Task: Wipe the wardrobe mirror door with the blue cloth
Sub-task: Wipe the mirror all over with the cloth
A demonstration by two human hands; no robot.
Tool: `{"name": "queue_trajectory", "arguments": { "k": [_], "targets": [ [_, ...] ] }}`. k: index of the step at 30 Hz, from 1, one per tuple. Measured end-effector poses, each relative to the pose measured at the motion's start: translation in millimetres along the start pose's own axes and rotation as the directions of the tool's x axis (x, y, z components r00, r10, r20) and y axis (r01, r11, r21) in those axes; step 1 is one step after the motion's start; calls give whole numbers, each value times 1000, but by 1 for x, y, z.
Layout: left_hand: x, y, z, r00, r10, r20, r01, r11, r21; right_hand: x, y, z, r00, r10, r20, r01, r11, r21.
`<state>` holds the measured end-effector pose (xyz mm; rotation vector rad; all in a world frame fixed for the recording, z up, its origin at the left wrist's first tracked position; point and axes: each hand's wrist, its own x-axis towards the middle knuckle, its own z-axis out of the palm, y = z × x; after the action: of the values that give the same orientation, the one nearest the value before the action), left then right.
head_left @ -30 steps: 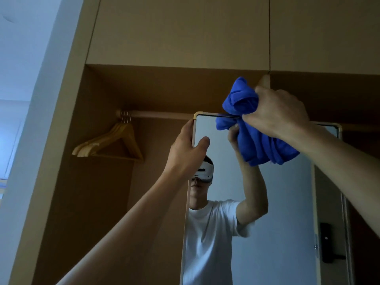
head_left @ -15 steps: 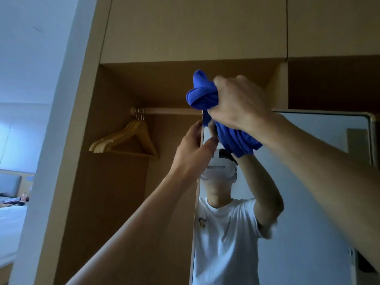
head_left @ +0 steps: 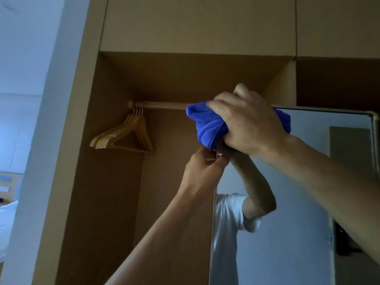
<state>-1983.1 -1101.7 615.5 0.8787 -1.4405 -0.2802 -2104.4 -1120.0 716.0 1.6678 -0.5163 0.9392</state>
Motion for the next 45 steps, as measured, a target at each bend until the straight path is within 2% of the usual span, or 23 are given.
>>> {"name": "queue_trajectory", "arguments": {
  "k": [11,14,16,23,27,32,38,45],
  "targets": [
    [-33,-36,-1,1000,-9,3,10,995,-102,-56,-54,4,989,53,141,-69,992,106],
    [-43,-50,-2,997,-71,34,74,990,-120,-61,-54,1,986,35,164,-48,996,73],
    [-49,-59,-3,992,-102,69,107,992,-67,-56,-48,-1,986,44,163,-54,997,52],
    [-73,-91,-3,987,-132,95,135,991,-22,-15,-36,-2,986,139,97,-140,990,-6],
    [-90,-113,-1,978,-177,108,183,982,-45,-24,-49,3,986,103,128,-96,994,-56],
    [-103,-124,3,974,-194,115,207,972,-113,-70,-73,5,981,99,165,-108,993,49],
    [-112,-125,10,975,-207,84,216,969,-116,-107,-98,1,960,48,277,-88,987,134],
    [-120,-127,10,975,-204,83,212,973,-95,-73,-72,-3,960,102,262,-110,994,15]
  ]
}}
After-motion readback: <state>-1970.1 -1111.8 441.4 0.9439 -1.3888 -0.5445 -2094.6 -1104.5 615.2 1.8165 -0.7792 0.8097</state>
